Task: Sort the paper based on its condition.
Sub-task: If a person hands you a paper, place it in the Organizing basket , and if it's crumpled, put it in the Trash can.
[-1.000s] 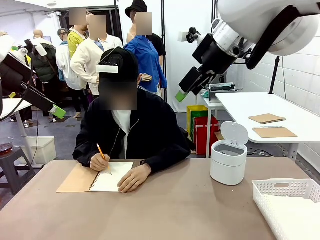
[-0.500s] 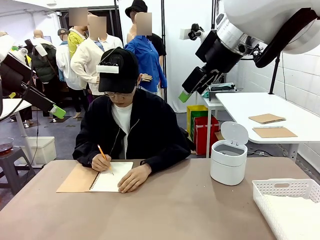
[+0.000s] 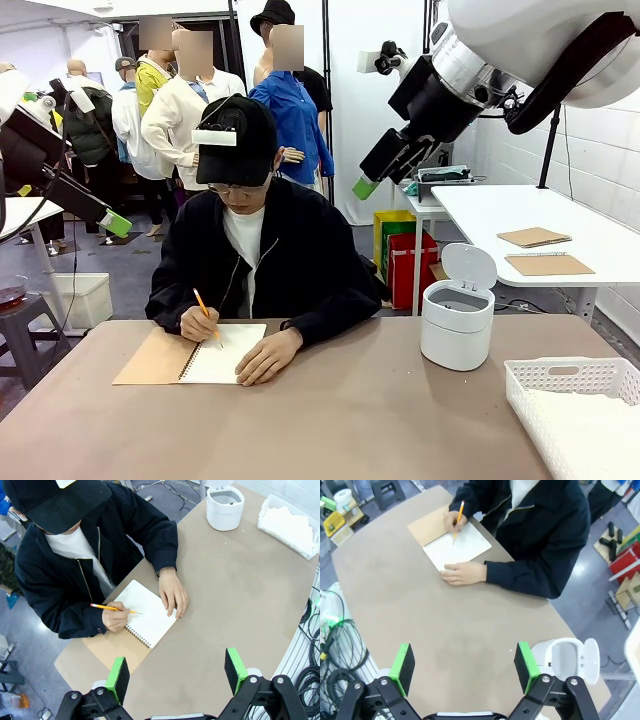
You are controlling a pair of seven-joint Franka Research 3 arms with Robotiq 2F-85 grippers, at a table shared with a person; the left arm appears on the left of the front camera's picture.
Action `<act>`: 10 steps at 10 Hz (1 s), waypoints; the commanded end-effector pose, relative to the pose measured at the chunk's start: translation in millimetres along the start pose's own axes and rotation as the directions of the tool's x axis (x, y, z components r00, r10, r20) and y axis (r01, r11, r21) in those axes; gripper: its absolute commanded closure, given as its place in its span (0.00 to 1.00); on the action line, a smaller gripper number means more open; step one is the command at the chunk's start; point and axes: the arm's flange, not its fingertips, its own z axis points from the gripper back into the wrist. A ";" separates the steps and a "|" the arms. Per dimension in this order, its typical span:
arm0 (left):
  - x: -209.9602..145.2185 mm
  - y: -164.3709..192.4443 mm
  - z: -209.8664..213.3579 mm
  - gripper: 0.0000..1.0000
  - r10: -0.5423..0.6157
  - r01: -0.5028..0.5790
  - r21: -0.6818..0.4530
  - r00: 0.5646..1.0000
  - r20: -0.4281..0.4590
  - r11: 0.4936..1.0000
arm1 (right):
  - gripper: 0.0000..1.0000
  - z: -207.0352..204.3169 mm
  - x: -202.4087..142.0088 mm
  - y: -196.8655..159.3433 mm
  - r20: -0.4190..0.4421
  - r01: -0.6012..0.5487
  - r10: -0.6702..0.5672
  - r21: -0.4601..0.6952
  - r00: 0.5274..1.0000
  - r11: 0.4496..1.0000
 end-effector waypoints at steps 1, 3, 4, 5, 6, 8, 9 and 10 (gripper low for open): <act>0.6 -0.6 0.5 0.00 0.011 -0.011 -0.002 1.000 -0.002 1.000 | 0.00 -3.5 -4.3 -0.7 0.039 -0.013 0.011 0.041 0.999 0.999; 0.6 -0.6 0.5 0.00 0.011 -0.011 -0.002 1.000 -0.002 1.000 | 0.00 -2.5 -5.0 -2.1 0.077 -0.014 0.011 0.047 0.997 0.999; 0.6 -0.6 0.5 0.00 0.011 -0.011 -0.002 1.000 -0.002 1.000 | 0.00 -2.2 -6.9 -3.3 0.100 -0.021 0.016 0.050 0.995 0.999; 0.6 -0.6 0.5 0.00 0.011 -0.011 -0.002 1.000 -0.002 1.000 | 0.00 1.0 1.6 1.3 0.026 0.001 -0.002 0.027 1.000 1.000; 0.6 -0.6 0.5 0.00 0.011 -0.011 -0.002 1.000 -0.002 1.000 | 0.00 1.0 1.6 1.3 0.026 0.001 -0.002 0.027 1.000 1.000; 0.6 -0.6 0.5 0.00 0.011 -0.011 -0.002 1.000 -0.002 1.000 | 0.00 1.0 1.6 1.3 0.026 0.001 -0.002 0.027 1.000 1.000; 0.6 -0.6 0.5 0.00 0.011 -0.011 -0.002 1.000 -0.002 1.000 | 0.00 1.0 1.6 1.3 0.026 0.001 -0.002 0.027 1.000 1.000; 0.6 -0.6 0.5 0.00 0.011 -0.011 -0.002 1.000 -0.002 1.000 | 0.00 1.0 1.6 1.3 0.026 0.001 -0.002 0.027 1.000 1.000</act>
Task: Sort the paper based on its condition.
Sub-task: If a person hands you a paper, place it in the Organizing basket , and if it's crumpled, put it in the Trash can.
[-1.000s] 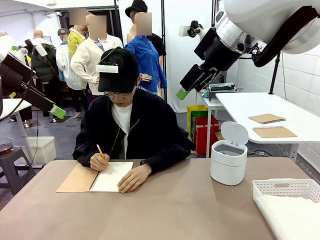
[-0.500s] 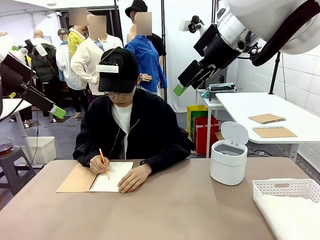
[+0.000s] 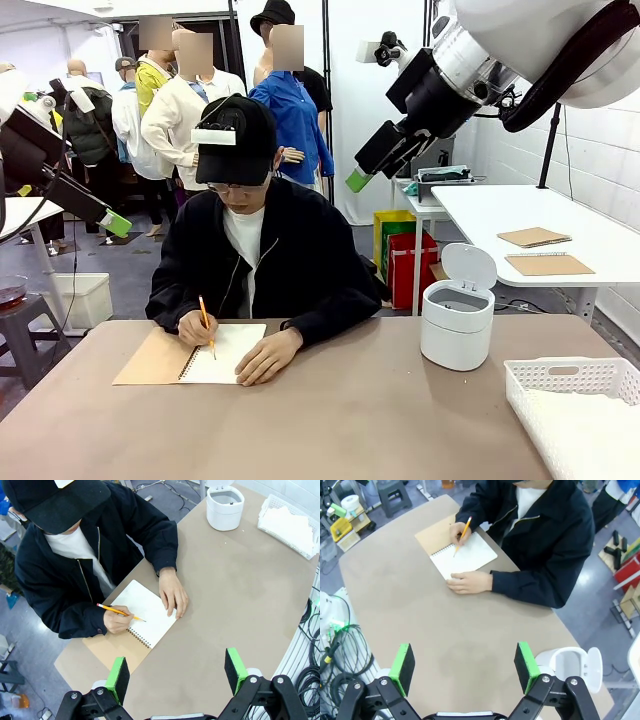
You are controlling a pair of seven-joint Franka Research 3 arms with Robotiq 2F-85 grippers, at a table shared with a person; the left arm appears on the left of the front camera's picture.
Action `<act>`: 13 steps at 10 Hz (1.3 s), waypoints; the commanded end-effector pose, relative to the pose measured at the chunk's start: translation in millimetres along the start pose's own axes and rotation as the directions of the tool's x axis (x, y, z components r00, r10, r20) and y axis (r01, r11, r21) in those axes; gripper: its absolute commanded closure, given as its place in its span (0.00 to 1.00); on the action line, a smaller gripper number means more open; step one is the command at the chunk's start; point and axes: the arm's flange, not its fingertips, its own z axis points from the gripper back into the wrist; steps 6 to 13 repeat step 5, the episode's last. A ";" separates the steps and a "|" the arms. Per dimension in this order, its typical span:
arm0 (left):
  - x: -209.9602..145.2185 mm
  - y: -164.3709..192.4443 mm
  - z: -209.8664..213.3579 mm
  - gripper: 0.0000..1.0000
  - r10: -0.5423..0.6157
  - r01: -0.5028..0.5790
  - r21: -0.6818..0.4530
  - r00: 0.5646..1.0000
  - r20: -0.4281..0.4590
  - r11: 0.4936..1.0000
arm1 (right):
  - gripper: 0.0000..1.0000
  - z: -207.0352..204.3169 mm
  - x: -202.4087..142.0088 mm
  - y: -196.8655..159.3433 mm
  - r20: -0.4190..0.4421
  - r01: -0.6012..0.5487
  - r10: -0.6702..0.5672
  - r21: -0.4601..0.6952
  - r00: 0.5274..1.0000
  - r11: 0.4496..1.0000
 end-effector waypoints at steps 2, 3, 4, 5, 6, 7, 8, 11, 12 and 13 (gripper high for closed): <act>0.6 -0.6 0.5 0.00 0.011 -0.011 -0.002 1.000 -0.002 1.000 | 0.00 -1.2 -1.3 0.4 -0.015 0.006 -0.006 -0.003 1.000 1.000; 0.6 -0.6 0.5 0.00 0.011 -0.011 -0.002 1.000 -0.002 1.000 | 0.00 -1.2 -1.3 0.4 -0.015 0.006 -0.006 -0.003 1.000 1.000; 0.6 -0.6 0.5 0.00 0.011 -0.011 -0.002 1.000 -0.002 1.000 | 0.00 -1.2 -1.3 0.4 -0.015 0.006 -0.006 -0.003 1.000 1.000; 0.6 -0.6 0.5 0.00 0.011 -0.011 -0.002 1.000 -0.002 1.000 | 0.00 -1.2 -1.3 0.4 -0.015 0.006 -0.006 -0.003 1.000 1.000; 0.6 -0.6 0.5 0.00 0.011 -0.011 -0.002 1.000 -0.002 1.000 | 0.00 -1.2 -1.3 0.4 -0.015 0.006 -0.006 -0.003 1.000 1.000; 0.6 -0.6 0.5 0.00 0.011 -0.011 -0.002 1.000 -0.002 1.000 | 0.00 -1.2 -1.3 0.4 -0.015 0.006 -0.006 -0.003 1.000 1.000; 0.6 -0.6 0.5 0.00 0.011 -0.011 -0.002 1.000 -0.002 1.000 | 0.00 -1.2 -1.3 0.4 -0.015 0.006 -0.006 -0.003 1.000 1.000; 0.6 -0.6 0.5 0.00 0.011 -0.011 -0.002 1.000 -0.002 1.000 | 0.00 -1.2 -1.3 0.4 -0.015 0.006 -0.006 -0.003 1.000 1.000; 0.6 -0.6 0.5 0.00 0.011 -0.011 -0.002 1.000 -0.002 1.000 | 0.00 -1.2 -1.3 0.4 -0.015 0.006 -0.006 -0.003 1.000 1.000; 0.6 -0.6 0.5 0.00 0.011 -0.011 -0.002 1.000 -0.002 1.000 | 0.00 -1.2 -1.3 0.4 -0.015 0.006 -0.006 -0.003 1.000 1.000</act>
